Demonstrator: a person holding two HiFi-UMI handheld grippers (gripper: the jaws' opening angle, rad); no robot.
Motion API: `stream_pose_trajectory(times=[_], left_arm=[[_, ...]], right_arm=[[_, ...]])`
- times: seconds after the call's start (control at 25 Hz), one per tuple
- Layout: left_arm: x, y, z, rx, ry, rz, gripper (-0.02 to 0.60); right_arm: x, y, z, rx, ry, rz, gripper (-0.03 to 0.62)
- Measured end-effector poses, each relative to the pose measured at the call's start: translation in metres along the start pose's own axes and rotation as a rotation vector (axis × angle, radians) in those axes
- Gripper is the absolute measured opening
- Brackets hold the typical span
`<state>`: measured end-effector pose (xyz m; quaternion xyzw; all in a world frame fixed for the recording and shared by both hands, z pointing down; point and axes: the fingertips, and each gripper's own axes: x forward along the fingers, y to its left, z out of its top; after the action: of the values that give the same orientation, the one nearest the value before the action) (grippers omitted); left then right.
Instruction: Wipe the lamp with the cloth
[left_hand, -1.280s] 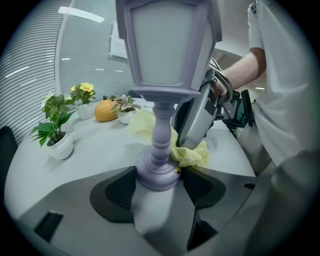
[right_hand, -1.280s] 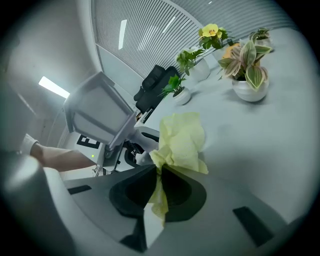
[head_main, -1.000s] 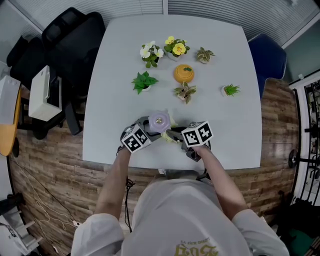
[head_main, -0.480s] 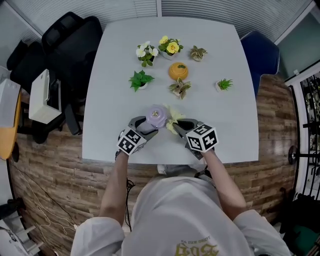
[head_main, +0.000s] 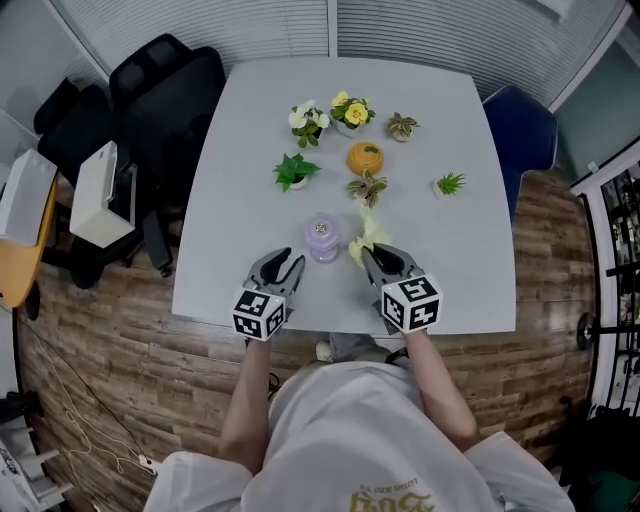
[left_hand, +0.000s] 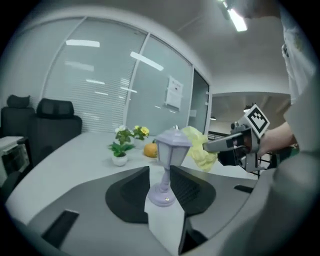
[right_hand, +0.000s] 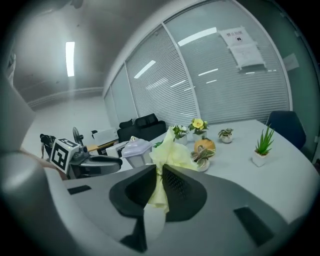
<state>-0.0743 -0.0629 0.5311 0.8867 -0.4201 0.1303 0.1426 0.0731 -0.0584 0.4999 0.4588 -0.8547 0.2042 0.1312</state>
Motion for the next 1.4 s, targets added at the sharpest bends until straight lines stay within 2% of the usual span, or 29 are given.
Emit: stream_pose_trajectory(times=[0.08,0.16,0.24,0.36,0.52,0.72,1.4], left_arm=[[-0.013,0.002,0.024,-0.001,-0.077,0.064,0.095],[-0.024,-0.001,0.044,-0.013,-0.128,0.090,0.061],[-0.033,-0.005,0.058,-0.014,-0.148,0.103,0.026],[-0.042,-0.013,0.071,-0.003,-0.153,0.107,0.004],[-0.050,-0.025,0.084,0.024,-0.159,0.112,0.003],[-0.059,-0.029,0.100,0.035,-0.202,0.132,0.003],[-0.061,-0.030,0.098,0.036,-0.209,0.124,0.003]], right_arm=[[-0.007,0.006,0.008,-0.013,-0.039,-0.015,0.048],[-0.015,0.011,0.016,-0.007,-0.077,-0.031,0.048],[-0.021,0.016,0.022,-0.014,-0.100,-0.041,0.048],[-0.028,0.025,0.029,-0.031,-0.116,-0.040,0.048],[-0.040,0.033,0.044,0.022,-0.172,-0.026,0.048],[-0.044,0.045,0.053,-0.019,-0.190,-0.004,0.048],[-0.047,0.048,0.052,-0.025,-0.187,-0.013,0.046]])
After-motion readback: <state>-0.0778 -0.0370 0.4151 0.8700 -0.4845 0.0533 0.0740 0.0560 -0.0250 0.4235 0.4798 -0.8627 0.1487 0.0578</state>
